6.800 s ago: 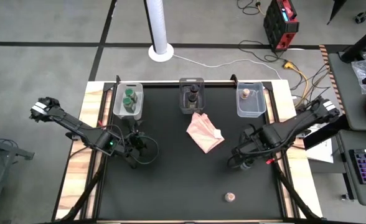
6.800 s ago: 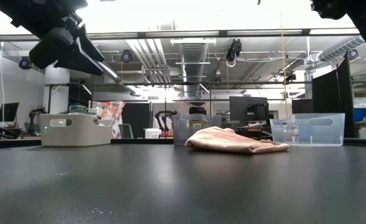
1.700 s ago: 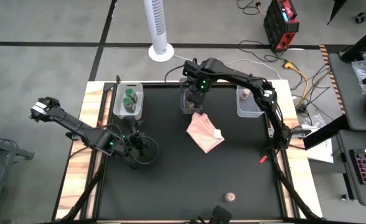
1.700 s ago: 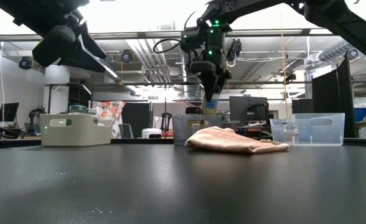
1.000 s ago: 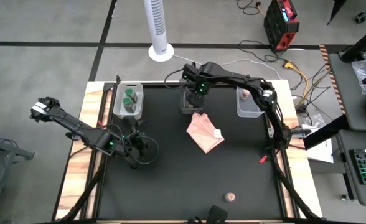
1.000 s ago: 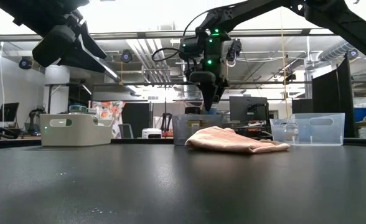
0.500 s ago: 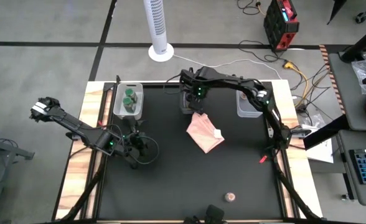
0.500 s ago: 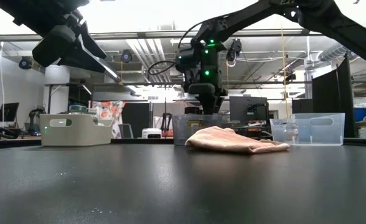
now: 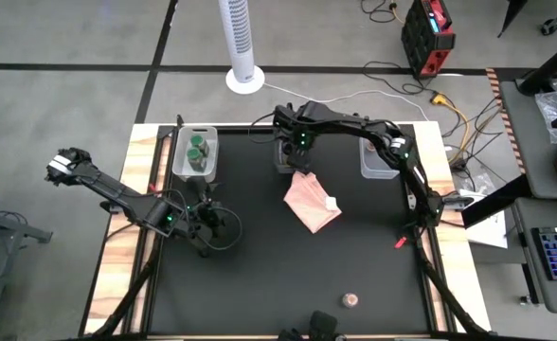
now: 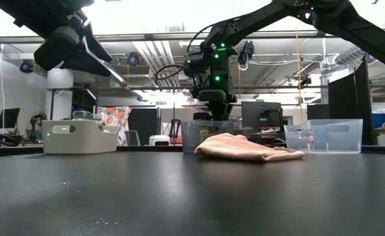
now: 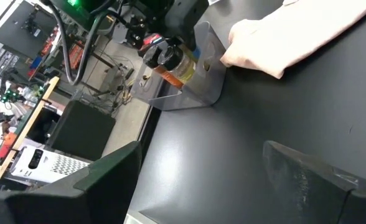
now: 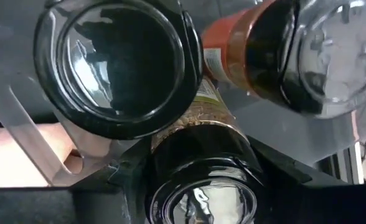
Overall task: Sort spices by type
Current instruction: Put the black seasoning bottle into the black bin, then put the brown seasoning bottle into the transparent bin
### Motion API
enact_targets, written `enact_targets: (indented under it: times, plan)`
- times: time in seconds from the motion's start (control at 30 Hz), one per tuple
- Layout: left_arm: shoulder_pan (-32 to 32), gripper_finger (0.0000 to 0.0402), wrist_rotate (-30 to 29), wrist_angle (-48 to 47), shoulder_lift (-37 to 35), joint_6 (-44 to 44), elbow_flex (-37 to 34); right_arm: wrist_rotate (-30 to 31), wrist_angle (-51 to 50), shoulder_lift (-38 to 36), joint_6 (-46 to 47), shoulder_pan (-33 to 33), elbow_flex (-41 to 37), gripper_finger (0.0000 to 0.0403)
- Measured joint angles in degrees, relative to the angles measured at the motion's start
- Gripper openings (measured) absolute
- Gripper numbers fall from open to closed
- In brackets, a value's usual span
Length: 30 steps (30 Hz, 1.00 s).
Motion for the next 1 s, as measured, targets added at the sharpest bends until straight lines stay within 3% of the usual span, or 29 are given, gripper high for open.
enact_targets:
  times: [0.5, 1.0]
  plan:
    - [0.0, 0.0320, 0.0, 0.0, 0.0, 0.0, 0.0, 0.1, 0.7, 0.0, 0.3, 0.0, 0.2, 0.0321]
    - [0.0, 0.0320, 0.0, 0.0, 0.0, -0.1, 0.0, 0.2, -11.3, -1.1, 7.1, 0.3, 12.0, 0.0321]
